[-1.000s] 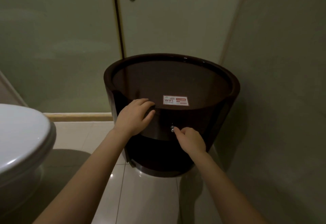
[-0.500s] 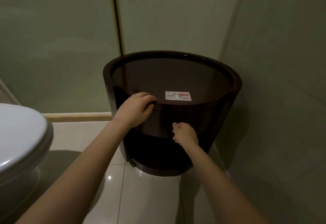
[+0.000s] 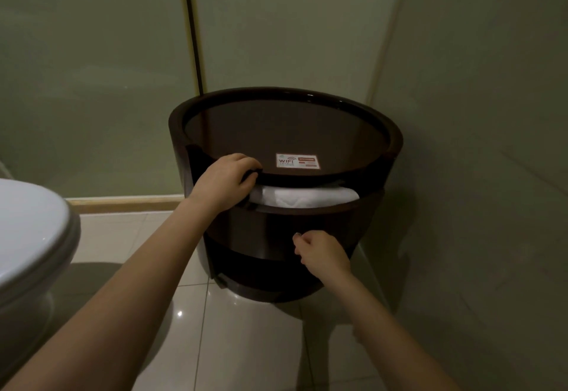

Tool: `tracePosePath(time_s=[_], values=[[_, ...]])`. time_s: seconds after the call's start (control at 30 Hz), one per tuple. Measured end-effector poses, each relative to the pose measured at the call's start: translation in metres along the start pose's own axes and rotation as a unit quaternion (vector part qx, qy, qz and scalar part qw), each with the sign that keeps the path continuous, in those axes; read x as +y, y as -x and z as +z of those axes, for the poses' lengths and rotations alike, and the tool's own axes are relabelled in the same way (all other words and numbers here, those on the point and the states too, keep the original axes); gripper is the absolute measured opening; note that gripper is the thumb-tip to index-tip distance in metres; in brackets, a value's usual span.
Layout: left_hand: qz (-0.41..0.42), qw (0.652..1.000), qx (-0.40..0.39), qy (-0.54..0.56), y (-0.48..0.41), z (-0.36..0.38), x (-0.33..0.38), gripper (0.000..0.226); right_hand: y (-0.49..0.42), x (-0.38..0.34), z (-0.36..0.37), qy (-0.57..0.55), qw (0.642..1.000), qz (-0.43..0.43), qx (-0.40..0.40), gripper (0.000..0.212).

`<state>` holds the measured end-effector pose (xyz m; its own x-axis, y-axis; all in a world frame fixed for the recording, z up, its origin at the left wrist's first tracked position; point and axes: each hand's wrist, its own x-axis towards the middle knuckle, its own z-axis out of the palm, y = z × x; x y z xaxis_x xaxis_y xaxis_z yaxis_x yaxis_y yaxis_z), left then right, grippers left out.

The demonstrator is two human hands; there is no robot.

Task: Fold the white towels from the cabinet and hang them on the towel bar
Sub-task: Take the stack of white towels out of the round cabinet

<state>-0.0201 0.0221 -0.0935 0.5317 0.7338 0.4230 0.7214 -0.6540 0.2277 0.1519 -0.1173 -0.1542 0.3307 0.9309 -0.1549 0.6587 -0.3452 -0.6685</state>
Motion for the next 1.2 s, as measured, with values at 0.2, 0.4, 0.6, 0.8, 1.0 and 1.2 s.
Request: tracePosePath(time_s=[0.2,0.4,0.6,0.8,1.0,1.2], values=[[-0.004,1.0,0.017,0.002,0.005,0.003,0.002,0.028,0.039,0.01,0.005,0.019,1.0,-0.018,0.007,0.043],[-0.004,1.0,0.009,0.012,0.009,0.003,0.003,0.033,0.062,0.015,0.002,0.026,0.999,-0.02,-0.004,0.04],[-0.016,1.0,0.008,0.005,0.008,0.002,0.006,0.033,0.084,0.019,0.002,0.052,0.998,-0.02,-0.006,0.042],[-0.006,1.0,0.008,0.005,0.011,0.0,0.005,0.033,0.1,0.024,0.002,0.076,0.996,-0.04,-0.006,0.046],[-0.027,0.998,0.046,0.016,0.018,-0.004,0.012,0.032,0.097,0.002,-0.033,0.16,0.984,-0.043,-0.067,0.051],[-0.195,0.979,0.019,0.065,0.029,0.003,0.023,0.021,0.044,-0.036,-0.097,-0.023,0.999,-0.022,0.0,0.028]])
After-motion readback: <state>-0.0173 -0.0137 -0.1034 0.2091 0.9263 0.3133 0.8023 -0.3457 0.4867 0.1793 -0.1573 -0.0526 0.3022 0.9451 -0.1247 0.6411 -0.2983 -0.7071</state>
